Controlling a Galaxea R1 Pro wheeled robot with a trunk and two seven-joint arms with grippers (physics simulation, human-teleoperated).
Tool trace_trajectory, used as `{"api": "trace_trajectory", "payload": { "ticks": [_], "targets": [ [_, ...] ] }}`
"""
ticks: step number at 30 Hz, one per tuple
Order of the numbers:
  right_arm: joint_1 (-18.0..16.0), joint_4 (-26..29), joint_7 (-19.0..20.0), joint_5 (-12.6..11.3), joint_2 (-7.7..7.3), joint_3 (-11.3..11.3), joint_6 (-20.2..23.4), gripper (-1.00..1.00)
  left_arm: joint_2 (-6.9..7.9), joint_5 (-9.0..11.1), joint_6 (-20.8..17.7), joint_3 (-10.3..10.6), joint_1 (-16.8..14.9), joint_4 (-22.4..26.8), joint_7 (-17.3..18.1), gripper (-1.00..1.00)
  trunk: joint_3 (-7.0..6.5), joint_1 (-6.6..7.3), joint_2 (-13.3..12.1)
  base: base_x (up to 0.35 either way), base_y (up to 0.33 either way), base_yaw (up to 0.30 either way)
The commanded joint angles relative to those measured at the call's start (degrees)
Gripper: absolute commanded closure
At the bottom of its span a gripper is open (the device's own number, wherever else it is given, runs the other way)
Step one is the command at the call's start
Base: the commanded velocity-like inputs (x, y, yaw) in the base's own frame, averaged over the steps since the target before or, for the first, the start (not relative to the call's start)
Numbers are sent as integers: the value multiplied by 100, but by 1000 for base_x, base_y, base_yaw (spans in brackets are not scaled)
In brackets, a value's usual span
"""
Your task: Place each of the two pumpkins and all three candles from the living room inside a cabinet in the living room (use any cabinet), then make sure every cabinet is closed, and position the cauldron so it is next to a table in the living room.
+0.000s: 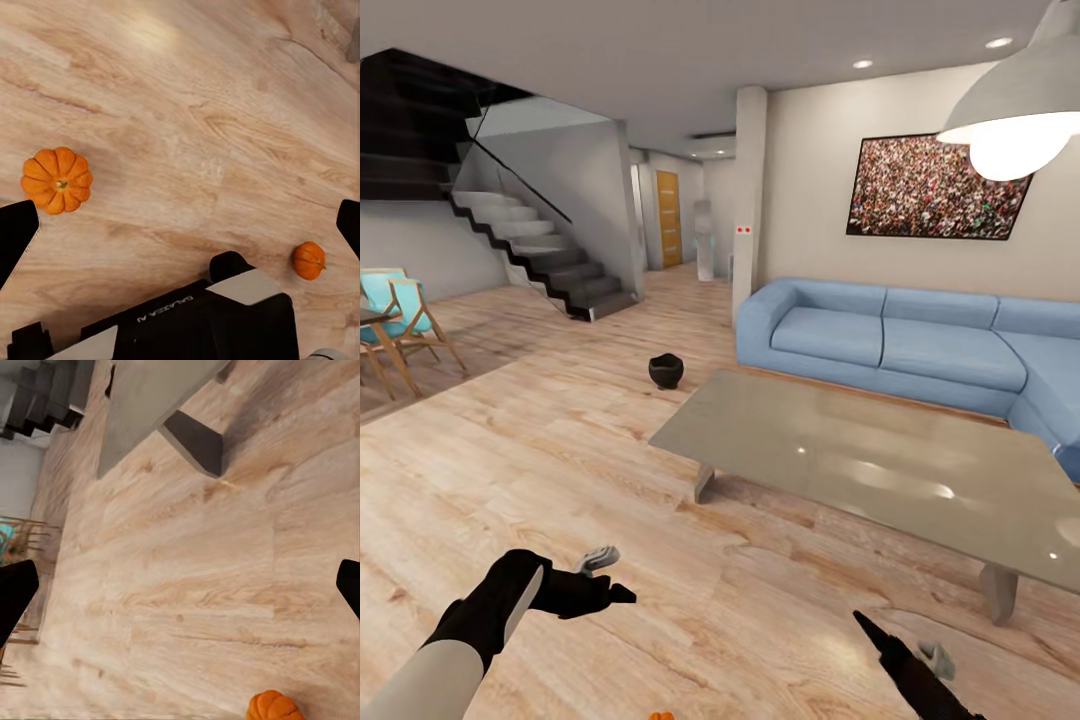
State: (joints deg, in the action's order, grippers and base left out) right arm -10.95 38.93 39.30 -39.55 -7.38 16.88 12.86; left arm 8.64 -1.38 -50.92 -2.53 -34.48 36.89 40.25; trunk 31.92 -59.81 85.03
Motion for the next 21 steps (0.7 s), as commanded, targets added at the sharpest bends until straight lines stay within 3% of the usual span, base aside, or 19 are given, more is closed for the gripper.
{"api": "trace_trajectory", "payload": {
  "ticks": [1, 2, 3, 5, 7, 9, 11, 12, 13, 17, 21],
  "targets": [
    [-3, 519, -467, -10, 114, -99, 403, -100, 1, -12, -31, -23, -4, 1, 7, -100, 25, -22, 45, 0, 0, 0],
    [-3, 1044, -1057, 11, 253, -168, 784, -100, 3, -12, -25, -25, -3, -2, -5, -100, 43, -44, 85, 0, 0, 0],
    [-3, 1316, -1366, 14, 331, -194, 971, -100, 4, -12, -23, -26, -4, -3, -9, -100, 61, -66, 125, 0, 0, 0],
    [-5, 2367, -2566, -1, 659, -264, 1598, -100, 0, -13, -15, -27, -4, -5, -19, -100, 97, -110, 205, 0, 0, 0],
    [-12, 3141, -3411, -12, 960, -319, 1993, -100, 0, -14, -9, -32, -3, -6, -23, -100, 133, -154, 285, 0, 0, 0],
    [-66, 3559, -3821, -5, 1162, -534, 2295, -100, 4, -18, -7, -38, -3, -6, -25, -100, 169, -198, 365, 0, 0, 0],
    [-184, 3705, -3990, 15, 1245, -800, 2474, -100, 9, -18, -2, -42, -2, -6, -27, -100, 205, -242, 446, 0, 0, 0],
    [-271, 3762, -4088, 27, 1282, -993, 2547, -100, 16, -18, 0, -44, -4, -6, -30, -100, 223, -264, 486, 0, 0, 0],
    [-386, 3824, -4341, 19, 1348, -1374, 2607, -100, 26, -19, 4, -43, -4, -7, -34, -100, 240, -286, 526, 0, 0, 0],
    [-477, 3842, -5066, 49, 1737, -1974, 2625, -100, 29, -20, 192, -35, -6, -9, -87, -100, 312, -374, 686, 0, 0, 0],
    [-533, 4008, -5442, 59, 1737, -2310, 2667, -100, 31, -19, 570, -36, -6, -205, -103, -100, 384, -462, 847, 0, 0, 0]
  ]
}}
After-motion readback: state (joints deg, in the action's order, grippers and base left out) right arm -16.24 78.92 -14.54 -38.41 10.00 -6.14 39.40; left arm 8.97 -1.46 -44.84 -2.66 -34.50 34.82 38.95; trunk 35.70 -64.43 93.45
